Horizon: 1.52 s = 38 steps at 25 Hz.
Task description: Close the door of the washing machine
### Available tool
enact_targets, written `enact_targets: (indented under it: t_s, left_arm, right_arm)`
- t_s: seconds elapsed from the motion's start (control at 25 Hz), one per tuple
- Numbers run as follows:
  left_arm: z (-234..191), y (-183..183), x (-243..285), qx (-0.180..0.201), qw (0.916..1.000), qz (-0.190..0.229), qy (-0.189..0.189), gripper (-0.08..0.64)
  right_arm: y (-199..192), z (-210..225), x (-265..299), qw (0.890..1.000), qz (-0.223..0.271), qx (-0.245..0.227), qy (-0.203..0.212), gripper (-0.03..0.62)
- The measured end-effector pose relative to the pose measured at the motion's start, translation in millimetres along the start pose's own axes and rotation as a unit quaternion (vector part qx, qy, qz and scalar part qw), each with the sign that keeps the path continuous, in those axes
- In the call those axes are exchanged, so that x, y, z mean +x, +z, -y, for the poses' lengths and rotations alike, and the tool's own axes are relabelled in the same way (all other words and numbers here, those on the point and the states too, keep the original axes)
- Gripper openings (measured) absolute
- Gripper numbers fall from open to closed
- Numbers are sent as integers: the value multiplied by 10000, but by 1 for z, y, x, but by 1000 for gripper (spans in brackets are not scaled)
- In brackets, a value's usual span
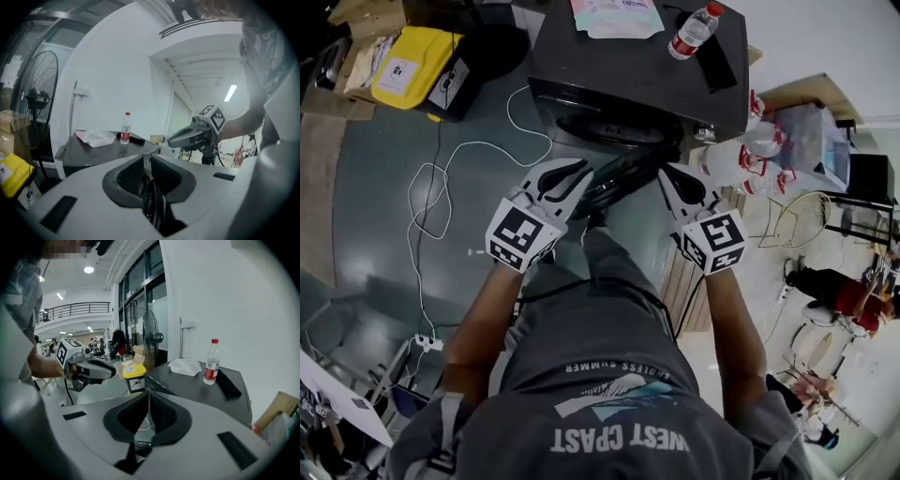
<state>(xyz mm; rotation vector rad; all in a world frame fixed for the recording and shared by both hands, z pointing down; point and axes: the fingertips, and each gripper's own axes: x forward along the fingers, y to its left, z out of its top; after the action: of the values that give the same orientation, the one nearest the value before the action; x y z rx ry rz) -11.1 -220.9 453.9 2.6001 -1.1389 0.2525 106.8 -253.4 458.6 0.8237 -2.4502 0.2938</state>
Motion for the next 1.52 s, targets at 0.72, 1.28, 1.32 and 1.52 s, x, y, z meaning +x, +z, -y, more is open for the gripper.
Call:
enact_targets:
  t_s: [0.72,1.28,1.32,1.52]
  left_arm:
    - [30,-186,84,-602,9809,-1826,-284,221]
    - [55,-278,112,-694,9655,-2498,-237,235]
    - [56,-282,113,-662,9651,-2524,-221,235]
    - [58,-294,119,-367,9634,-2654,-119,232]
  right_arm:
    - [-160,-6,74,9436,-1987,-1987,1753,181]
    - [-250,4,94,8435,-2951,-3675,2575,204]
    - [-254,5,96,8389,-2974,-3750,2593,204]
    - [-259,5,99,8262,-2936,-4023,2634,204]
